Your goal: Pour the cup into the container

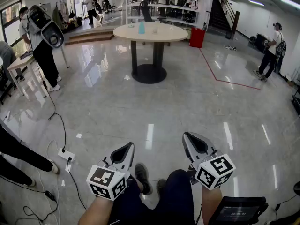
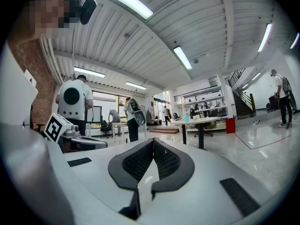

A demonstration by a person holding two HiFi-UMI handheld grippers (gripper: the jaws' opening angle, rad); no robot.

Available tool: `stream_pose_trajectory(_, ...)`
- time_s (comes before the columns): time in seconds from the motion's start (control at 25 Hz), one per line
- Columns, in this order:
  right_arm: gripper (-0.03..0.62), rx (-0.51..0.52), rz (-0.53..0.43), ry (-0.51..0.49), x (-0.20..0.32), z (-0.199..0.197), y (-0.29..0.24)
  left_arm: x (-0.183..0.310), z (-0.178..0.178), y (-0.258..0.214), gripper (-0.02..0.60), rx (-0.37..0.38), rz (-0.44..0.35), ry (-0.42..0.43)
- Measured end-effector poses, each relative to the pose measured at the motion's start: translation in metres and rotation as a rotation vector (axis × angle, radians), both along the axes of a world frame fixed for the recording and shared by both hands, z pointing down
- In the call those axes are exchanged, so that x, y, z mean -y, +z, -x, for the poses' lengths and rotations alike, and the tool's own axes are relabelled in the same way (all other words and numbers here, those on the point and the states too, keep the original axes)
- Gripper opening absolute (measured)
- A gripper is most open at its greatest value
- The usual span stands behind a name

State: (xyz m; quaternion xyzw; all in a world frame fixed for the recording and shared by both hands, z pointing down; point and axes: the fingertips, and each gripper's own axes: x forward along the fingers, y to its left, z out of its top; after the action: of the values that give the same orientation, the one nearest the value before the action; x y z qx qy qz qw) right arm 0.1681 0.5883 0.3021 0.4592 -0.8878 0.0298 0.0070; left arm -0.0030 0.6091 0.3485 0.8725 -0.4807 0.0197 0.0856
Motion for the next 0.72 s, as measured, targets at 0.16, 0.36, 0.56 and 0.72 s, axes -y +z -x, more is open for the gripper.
stream_pose_trajectory(0.16, 0.006, -0.004, -0.005, 0.009, 0.026, 0.007, -0.006, 0.028, 0.006, -0.012, -0.002, -0.013, -0.019, 0.025)
stream_pose_trajectory(0.36, 0.006, 0.006, -0.013, 0.029, 0.062, 0.003, -0.009, 0.071, 0.007, -0.025, -0.002, -0.009, -0.054, 0.039)
stream_pose_trajectory(0.56, 0.006, 0.013, 0.011, 0.019, 0.117, 0.000, -0.004, 0.116, 0.005, -0.022, -0.002, -0.011, -0.046, 0.028)
stream_pose_trajectory(0.72, 0.006, 0.000, 0.014, -0.004, 0.168, 0.003, -0.007, 0.159, 0.011, -0.020, -0.002, -0.023, -0.036, -0.006)
